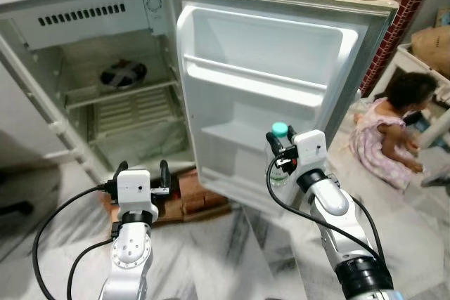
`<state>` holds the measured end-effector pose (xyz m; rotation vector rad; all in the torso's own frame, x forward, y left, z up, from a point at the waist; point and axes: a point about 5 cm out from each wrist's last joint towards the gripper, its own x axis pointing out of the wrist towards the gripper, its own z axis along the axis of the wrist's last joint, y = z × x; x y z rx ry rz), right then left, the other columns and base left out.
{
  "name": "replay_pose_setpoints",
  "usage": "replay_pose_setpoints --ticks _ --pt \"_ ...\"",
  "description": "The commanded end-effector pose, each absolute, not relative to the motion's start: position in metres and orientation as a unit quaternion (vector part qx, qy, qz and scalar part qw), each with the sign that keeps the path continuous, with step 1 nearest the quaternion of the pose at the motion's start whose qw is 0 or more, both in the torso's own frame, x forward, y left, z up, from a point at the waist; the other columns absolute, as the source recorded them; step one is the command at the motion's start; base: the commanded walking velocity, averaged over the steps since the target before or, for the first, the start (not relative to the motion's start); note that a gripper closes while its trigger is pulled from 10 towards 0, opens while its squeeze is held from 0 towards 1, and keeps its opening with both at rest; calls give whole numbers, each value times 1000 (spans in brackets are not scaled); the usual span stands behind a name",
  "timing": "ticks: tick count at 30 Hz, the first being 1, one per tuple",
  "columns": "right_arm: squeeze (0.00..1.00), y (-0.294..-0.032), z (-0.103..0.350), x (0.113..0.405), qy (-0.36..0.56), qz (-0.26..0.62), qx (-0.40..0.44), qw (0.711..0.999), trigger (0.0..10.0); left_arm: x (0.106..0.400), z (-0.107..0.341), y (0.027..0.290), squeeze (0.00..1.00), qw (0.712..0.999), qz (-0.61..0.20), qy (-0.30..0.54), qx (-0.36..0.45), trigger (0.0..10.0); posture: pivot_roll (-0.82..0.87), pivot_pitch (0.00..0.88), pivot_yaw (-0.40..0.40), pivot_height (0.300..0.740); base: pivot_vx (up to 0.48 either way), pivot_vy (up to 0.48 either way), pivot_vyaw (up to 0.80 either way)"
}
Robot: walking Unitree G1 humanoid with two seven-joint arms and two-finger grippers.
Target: Restocking fridge
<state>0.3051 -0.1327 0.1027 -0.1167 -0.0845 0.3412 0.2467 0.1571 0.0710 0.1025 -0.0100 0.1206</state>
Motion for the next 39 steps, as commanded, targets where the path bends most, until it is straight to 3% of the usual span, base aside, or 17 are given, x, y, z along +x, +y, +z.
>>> replay_pose_setpoints --ticks 1,30,39 --pt "0 -117 112 307 -65 193 -55 978 10000 243 67 168 0 995 79 7 63 10000 2 68 -8 740 0 0 0" --pt "0 -130 96 299 -25 163 -33 986 10000 224 63 191 0 991 109 37 60 10000 2 84 -11 740 0 0 0" --pt "0 -128 99 304 -30 165 -41 985 10000 219 66 199 0 990 109 26 89 10000 4 99 -11 740 0 0 -563"
